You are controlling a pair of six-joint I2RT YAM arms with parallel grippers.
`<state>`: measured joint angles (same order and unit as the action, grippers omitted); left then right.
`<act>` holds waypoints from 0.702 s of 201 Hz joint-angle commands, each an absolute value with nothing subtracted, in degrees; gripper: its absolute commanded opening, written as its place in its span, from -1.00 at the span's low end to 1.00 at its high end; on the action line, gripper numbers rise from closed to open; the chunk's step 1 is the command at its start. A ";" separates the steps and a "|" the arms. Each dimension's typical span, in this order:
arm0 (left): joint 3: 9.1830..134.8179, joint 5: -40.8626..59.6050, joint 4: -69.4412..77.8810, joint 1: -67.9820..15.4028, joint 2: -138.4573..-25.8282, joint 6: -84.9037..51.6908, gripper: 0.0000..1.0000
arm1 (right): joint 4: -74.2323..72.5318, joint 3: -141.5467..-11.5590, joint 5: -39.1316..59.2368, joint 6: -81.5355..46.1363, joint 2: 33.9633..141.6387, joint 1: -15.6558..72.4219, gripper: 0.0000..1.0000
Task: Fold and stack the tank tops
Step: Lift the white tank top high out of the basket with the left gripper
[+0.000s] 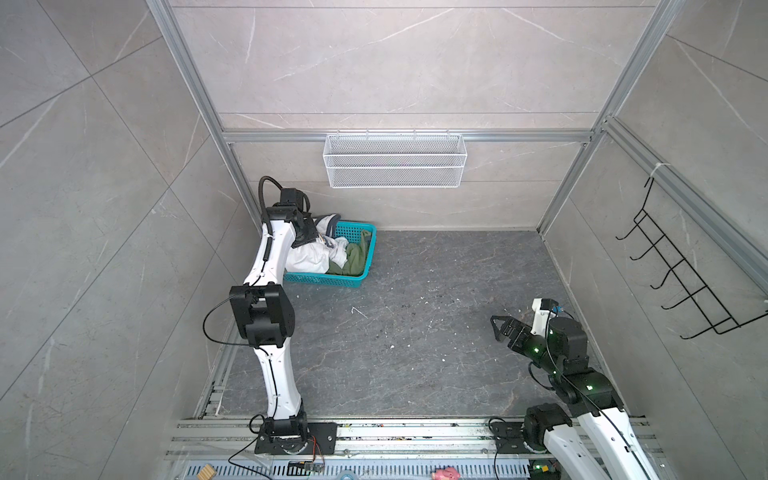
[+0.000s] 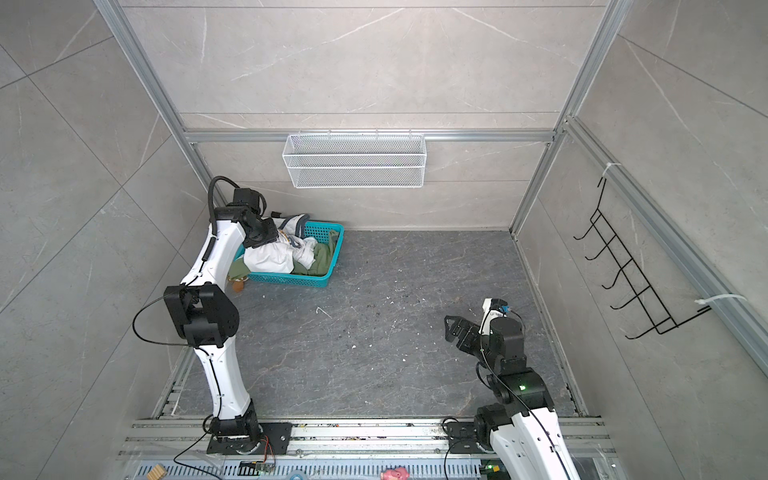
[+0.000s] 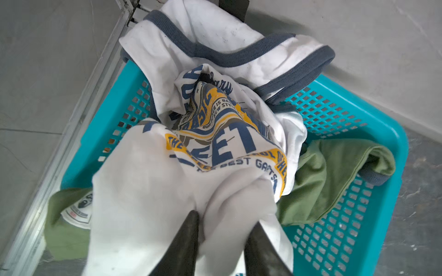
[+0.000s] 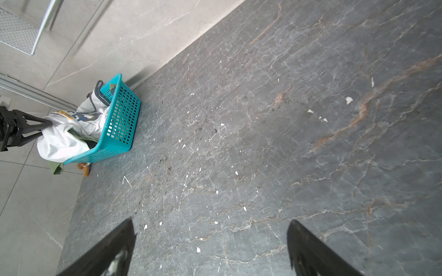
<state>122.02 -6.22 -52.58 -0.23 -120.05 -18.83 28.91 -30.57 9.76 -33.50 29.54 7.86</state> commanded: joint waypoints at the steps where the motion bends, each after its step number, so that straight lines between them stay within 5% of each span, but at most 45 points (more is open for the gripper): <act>1: 124.71 -7.91 -53.59 0.00 -117.04 -18.06 -0.52 | 28.21 -30.06 10.29 -33.69 29.66 8.02 0.98; 44: 127.28 -7.78 -52.73 -0.08 -113.72 -18.22 -0.89 | 28.00 -29.71 10.29 -34.05 29.88 8.02 0.98; 111: 129.94 -2.12 -44.85 -0.35 -103.44 -20.65 -0.92 | 27.78 -29.36 10.63 -35.05 29.65 8.01 0.97; 141: 132.48 -1.99 -46.72 -0.15 -107.33 -20.04 -0.87 | 27.61 -28.94 10.90 -35.55 29.38 8.05 0.97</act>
<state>129.05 -2.87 -50.22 -0.36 -106.43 -19.79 28.49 -29.93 10.15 -34.54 29.85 7.86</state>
